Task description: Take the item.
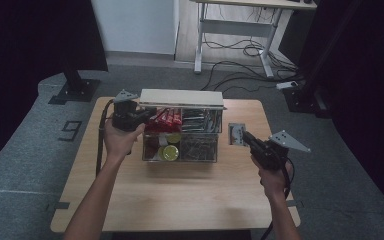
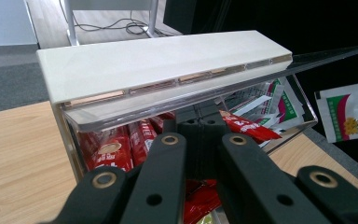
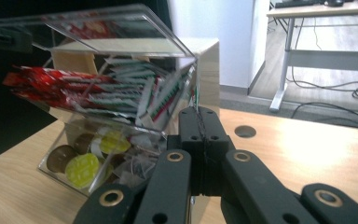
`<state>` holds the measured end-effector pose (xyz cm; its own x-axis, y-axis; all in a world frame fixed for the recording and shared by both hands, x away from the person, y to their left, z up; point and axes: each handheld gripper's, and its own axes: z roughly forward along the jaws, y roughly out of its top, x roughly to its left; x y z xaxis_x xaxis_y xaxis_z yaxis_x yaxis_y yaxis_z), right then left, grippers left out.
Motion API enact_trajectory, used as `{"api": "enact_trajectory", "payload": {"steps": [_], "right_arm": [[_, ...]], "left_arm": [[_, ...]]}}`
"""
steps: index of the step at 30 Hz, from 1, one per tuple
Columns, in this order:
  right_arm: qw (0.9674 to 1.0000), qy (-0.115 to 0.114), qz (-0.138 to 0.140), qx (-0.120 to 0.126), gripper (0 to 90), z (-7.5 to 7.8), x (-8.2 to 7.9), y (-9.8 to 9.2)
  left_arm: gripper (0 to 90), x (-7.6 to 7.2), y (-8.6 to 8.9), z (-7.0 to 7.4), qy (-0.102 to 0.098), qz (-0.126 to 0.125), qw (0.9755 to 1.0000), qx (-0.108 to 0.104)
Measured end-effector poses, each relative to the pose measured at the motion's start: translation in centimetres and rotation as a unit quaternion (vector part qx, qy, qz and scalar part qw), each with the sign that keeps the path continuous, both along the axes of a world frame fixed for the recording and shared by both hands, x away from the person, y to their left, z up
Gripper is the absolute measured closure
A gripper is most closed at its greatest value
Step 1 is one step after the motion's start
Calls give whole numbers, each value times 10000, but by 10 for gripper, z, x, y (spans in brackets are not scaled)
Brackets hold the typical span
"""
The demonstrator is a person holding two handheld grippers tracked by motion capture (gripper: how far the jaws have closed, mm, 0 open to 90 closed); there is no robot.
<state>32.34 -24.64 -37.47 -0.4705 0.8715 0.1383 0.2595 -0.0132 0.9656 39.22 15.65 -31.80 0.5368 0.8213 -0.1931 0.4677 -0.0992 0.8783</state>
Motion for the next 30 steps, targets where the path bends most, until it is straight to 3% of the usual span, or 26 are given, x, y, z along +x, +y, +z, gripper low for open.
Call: {"api": "enact_trajectory", "payload": {"steps": [17,30], "right_arm": [[9992,368,-137,62,896,-47,-2,-20],[9967,748,-302,51,896,-87,4,-28]], "left_arm": [[900,-2,-1,0,-21,-10,10000,25],[900,-2,-1,-1,-2,-11,10000,29]]}}
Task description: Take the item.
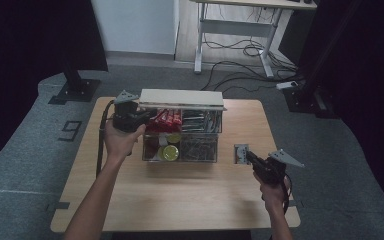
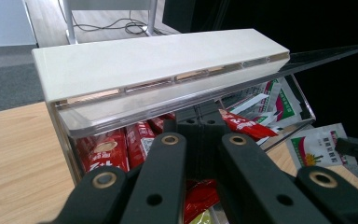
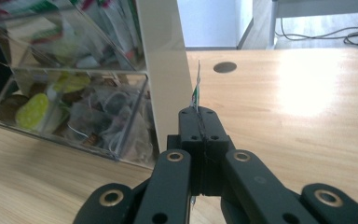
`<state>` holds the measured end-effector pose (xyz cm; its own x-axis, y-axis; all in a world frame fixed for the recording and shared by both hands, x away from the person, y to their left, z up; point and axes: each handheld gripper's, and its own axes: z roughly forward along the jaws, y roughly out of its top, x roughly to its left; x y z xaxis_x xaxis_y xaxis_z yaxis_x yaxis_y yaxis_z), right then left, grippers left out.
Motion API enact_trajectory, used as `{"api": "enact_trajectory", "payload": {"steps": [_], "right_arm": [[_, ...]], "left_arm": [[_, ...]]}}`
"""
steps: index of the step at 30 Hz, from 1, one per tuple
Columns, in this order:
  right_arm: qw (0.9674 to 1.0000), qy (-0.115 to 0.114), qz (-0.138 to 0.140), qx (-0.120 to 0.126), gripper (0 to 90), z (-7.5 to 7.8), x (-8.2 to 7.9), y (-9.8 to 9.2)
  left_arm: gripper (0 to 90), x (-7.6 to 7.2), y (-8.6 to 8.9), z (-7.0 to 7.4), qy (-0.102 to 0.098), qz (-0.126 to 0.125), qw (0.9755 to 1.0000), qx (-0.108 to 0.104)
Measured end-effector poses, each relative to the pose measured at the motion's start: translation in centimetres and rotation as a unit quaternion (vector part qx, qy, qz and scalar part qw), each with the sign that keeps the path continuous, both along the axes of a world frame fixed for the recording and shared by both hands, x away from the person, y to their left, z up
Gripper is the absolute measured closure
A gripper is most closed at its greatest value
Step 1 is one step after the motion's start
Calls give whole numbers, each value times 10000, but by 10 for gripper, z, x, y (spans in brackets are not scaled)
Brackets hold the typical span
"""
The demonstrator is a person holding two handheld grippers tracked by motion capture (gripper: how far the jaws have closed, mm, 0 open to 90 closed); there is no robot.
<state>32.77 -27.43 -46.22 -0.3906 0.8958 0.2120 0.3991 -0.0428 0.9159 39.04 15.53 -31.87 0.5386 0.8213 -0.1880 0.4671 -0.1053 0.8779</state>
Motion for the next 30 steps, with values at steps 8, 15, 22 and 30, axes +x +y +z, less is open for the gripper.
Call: {"api": "enact_trajectory", "payload": {"steps": [8,15,22,30], "right_arm": [[9996,243,-147,-68,896,-23,6,-4],[9983,508,-227,-189,896,-40,11,-8],[9971,677,-276,-226,896,-52,13,-13],[9957,761,-453,-275,895,-61,16,-21]], "left_arm": [[900,0,0,-1,9,6,10000,4],[900,0,1,-1,14,1,10000,-9],[900,0,1,-2,4,8,10000,-20],[900,0,0,-2,2,12,10000,-13]]}}
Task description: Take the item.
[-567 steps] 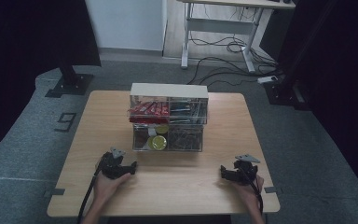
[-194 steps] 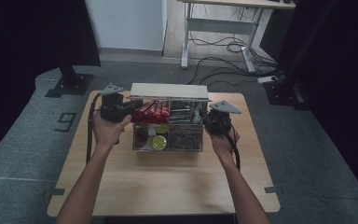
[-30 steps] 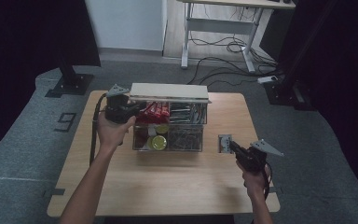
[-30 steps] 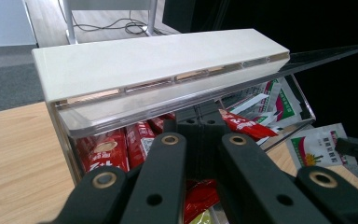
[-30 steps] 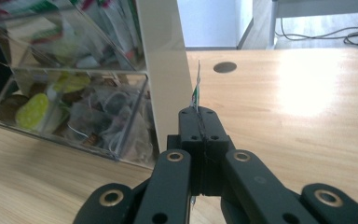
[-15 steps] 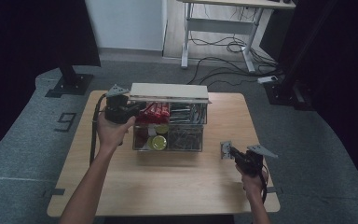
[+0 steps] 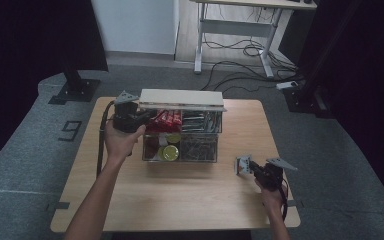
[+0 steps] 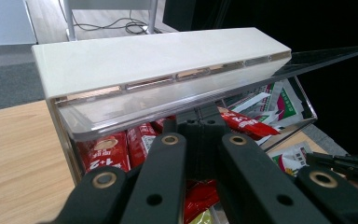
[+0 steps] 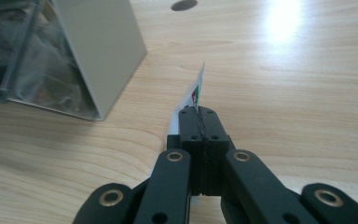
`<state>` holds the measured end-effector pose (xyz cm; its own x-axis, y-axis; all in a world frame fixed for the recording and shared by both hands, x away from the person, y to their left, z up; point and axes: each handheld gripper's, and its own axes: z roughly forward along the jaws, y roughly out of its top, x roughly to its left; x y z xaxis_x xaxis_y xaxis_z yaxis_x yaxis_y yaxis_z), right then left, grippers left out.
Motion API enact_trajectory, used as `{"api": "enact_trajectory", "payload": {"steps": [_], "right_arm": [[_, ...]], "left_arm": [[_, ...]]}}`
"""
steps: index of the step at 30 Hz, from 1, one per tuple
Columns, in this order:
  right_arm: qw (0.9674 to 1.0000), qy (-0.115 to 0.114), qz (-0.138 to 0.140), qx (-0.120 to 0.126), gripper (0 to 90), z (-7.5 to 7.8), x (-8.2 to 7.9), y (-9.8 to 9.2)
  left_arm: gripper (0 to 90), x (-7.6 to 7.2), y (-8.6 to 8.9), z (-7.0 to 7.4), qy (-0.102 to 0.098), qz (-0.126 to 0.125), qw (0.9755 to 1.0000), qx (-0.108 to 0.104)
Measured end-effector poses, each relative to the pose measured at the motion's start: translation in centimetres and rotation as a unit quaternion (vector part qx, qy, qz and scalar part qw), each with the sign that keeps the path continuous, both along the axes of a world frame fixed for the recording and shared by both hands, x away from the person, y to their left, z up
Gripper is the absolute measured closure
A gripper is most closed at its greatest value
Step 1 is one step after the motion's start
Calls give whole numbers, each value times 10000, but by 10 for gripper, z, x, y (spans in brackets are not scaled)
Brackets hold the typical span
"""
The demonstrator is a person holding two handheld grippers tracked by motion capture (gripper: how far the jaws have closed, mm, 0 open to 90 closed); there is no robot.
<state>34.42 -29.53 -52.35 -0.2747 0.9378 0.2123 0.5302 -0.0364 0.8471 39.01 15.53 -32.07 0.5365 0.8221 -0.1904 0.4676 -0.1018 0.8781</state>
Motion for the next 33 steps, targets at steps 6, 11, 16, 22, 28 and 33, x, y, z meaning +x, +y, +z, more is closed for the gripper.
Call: {"api": "enact_trajectory", "payload": {"steps": [6,11,16,22,28,33], "right_arm": [[9996,137,-167,-204,894,-10,3,-4],[9989,201,-253,-327,894,-15,5,-7],[9979,298,-320,-472,883,-20,7,-7],[9959,178,-522,-713,617,-20,5,-6],[9965,-24,-587,-602,494,-13,1,-3],[9982,-206,-369,-428,464,-8,-3,1]], "left_arm": [[900,-1,0,0,-2,0,10000,1],[900,-1,0,0,-1,-4,10000,-3],[900,-1,0,0,1,-9,10000,-5],[900,0,-1,-1,10,-16,10000,-1],[900,-1,-1,-2,9,-15,10000,-10],[900,-1,-1,-3,8,-16,10000,-17]]}}
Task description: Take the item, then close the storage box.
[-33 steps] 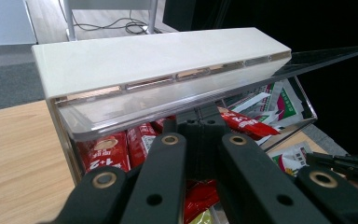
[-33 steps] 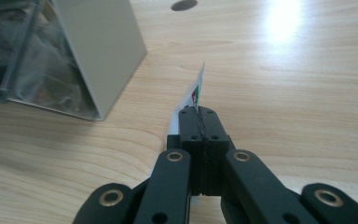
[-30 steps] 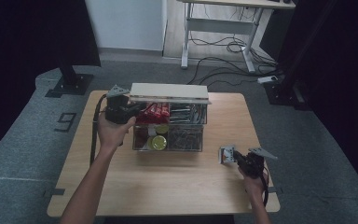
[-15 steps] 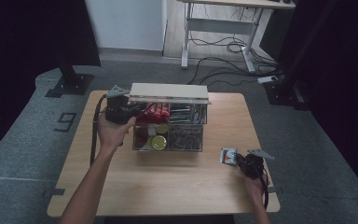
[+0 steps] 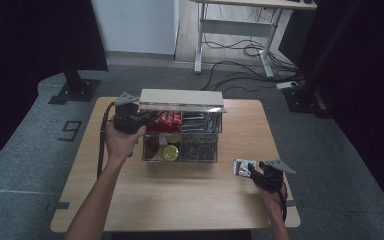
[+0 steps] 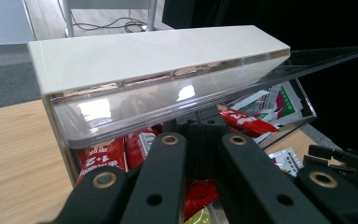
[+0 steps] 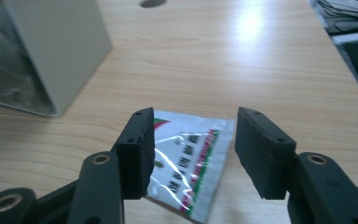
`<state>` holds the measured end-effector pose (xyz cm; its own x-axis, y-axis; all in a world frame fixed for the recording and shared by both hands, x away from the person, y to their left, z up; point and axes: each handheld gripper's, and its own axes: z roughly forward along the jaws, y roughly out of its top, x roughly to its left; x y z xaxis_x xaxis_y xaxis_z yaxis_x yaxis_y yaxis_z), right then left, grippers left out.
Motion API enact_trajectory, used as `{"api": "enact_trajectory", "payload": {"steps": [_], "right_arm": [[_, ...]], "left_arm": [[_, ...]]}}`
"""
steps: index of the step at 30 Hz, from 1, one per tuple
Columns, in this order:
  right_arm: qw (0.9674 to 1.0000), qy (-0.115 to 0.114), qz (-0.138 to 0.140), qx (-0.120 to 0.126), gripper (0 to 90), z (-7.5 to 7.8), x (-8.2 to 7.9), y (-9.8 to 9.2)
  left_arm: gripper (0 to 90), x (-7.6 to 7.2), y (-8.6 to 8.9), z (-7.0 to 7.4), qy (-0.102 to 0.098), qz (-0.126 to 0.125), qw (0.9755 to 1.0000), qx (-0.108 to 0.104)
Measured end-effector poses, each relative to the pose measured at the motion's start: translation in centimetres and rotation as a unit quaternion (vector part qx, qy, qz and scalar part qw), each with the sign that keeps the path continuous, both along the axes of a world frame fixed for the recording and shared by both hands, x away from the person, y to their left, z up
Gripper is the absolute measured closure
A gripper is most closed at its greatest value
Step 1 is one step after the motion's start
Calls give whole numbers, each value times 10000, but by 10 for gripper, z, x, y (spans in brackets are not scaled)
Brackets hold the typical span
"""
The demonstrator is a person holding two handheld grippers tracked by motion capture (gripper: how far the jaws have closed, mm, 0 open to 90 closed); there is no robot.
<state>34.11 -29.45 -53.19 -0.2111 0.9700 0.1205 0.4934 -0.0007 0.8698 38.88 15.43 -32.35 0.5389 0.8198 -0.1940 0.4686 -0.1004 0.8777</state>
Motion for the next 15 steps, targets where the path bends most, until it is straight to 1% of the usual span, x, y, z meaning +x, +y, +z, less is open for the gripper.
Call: {"api": "enact_trajectory", "payload": {"steps": [4,7,15], "right_arm": [[9999,-78,108,46,459,3,-3,3],[9998,-90,136,96,459,4,-3,4],[9998,-79,163,131,469,5,-5,3]], "left_arm": [[900,-1,0,-1,-10,-15,10000,-27],[900,-2,1,-1,-12,-13,10000,-36],[900,-5,2,-3,6,-51,10000,-35]]}}
